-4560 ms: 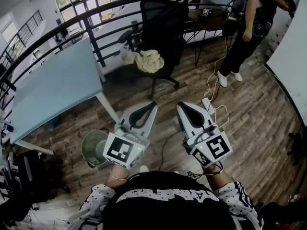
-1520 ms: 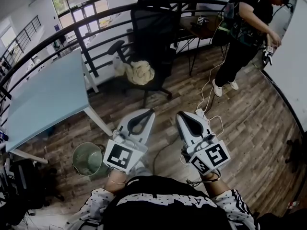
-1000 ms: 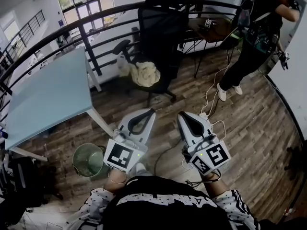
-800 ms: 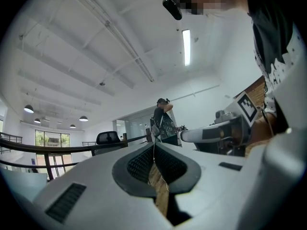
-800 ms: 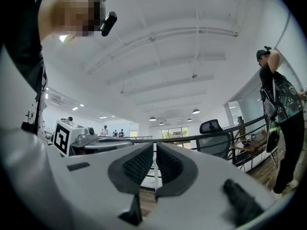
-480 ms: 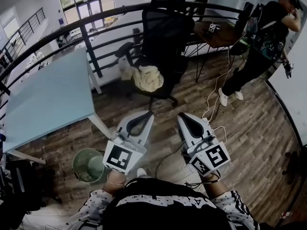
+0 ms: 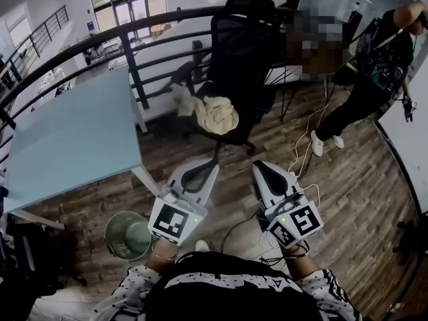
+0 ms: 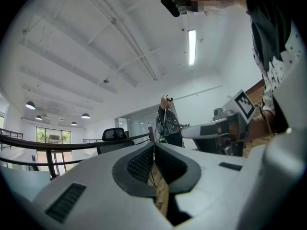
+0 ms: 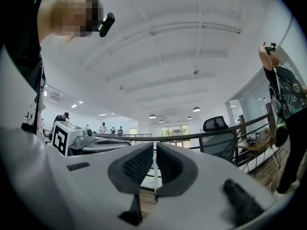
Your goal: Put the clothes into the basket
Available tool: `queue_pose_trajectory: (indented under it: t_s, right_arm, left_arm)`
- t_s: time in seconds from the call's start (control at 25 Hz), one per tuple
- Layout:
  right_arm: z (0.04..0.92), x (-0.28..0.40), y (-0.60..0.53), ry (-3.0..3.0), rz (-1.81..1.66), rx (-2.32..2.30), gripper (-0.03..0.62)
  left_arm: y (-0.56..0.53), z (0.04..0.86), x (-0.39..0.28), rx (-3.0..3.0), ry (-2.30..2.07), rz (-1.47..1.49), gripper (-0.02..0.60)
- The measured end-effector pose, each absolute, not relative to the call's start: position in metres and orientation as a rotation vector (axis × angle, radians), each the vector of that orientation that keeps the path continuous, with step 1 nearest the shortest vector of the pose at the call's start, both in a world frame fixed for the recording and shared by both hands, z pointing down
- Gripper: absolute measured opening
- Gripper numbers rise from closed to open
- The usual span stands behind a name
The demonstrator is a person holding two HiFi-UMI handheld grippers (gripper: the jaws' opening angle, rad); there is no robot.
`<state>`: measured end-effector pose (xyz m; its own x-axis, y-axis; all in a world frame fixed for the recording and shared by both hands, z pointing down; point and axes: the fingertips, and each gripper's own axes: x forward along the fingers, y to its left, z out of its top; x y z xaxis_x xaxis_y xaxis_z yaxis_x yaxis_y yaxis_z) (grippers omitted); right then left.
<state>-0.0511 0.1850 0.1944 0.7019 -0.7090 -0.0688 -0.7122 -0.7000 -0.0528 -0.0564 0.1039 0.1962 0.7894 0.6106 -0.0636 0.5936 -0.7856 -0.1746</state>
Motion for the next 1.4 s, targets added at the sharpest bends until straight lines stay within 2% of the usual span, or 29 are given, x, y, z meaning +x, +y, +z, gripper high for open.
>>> queue_pose_trajectory:
  t_s: [0.92, 1.4]
  right_arm:
    - [0.203, -0.005, 0.138, 1.149, 0.014, -2.888, 0.032]
    - [0.195, 0.054, 0.126, 1.249, 0.068, -2.836, 0.032]
  left_arm:
    - [0.042, 0.209, -0.007, -2.901, -0.990, 0.153, 0.015]
    - [0.026, 0.206, 0.040, -2.895, -0.847, 0.147, 0.015]
